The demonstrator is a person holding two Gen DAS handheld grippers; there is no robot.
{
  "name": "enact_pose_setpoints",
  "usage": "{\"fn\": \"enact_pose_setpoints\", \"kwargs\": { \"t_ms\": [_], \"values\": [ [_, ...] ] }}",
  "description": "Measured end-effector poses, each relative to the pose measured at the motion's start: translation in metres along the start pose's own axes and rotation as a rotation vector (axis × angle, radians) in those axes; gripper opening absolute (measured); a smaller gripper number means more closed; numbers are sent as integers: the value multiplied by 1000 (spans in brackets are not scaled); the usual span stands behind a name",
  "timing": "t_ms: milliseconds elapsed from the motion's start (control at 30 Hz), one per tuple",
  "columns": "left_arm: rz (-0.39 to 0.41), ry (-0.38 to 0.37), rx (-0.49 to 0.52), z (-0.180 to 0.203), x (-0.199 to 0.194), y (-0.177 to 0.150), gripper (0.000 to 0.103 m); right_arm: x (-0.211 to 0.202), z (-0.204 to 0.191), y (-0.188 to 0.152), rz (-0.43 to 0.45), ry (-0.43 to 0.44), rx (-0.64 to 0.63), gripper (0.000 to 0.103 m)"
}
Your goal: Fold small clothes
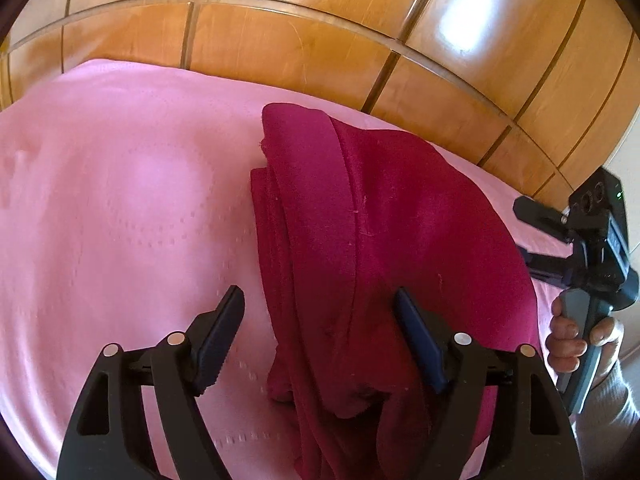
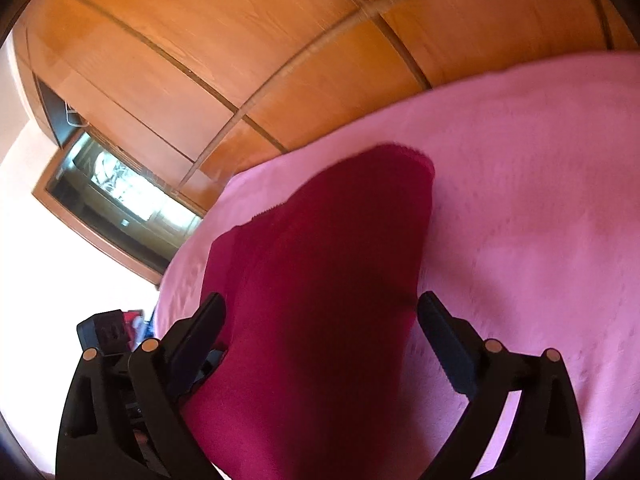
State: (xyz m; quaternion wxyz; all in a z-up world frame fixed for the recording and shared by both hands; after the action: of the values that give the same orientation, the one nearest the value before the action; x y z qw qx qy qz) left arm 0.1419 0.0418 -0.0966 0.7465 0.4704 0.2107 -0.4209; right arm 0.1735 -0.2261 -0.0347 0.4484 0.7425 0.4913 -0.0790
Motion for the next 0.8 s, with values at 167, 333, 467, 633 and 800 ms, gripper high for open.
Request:
{"fn": "enact_pose_setpoints", "kwargs": {
  "t_ms": [167,333,467,633,800],
  "values": [
    [-1,-12,-7,-3,3,1,76,11,3,-4,-37,32,11,97],
    [1,-22,-3,-8,3,0,76,18,2,-6,-67,43,-16,93],
    [1,-30,-9,-11,4,-1,76,18,3,-8,-81,47,-27,85],
    [-15,-55,-42,-17,8,-2,76,20,4,-9,-94,50,-48,76],
    [-73,-201,-133,-32,15,-2,57,20,-2,-8,-109,38,-75,61]
  ]
}}
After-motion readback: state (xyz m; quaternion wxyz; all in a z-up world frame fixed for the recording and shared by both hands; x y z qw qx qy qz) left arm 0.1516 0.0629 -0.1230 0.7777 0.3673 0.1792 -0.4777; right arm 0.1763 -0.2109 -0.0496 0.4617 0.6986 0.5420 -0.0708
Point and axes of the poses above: each gripper's, at about its wrist camera, not at the fingertips, and x roughly the way its jaws point, z to its right, y to its top, the point moved 1 cm from there along x, roughly the way its jaws point, and after that the axes turned 15 degrees about -x, right-handed, at the moved point
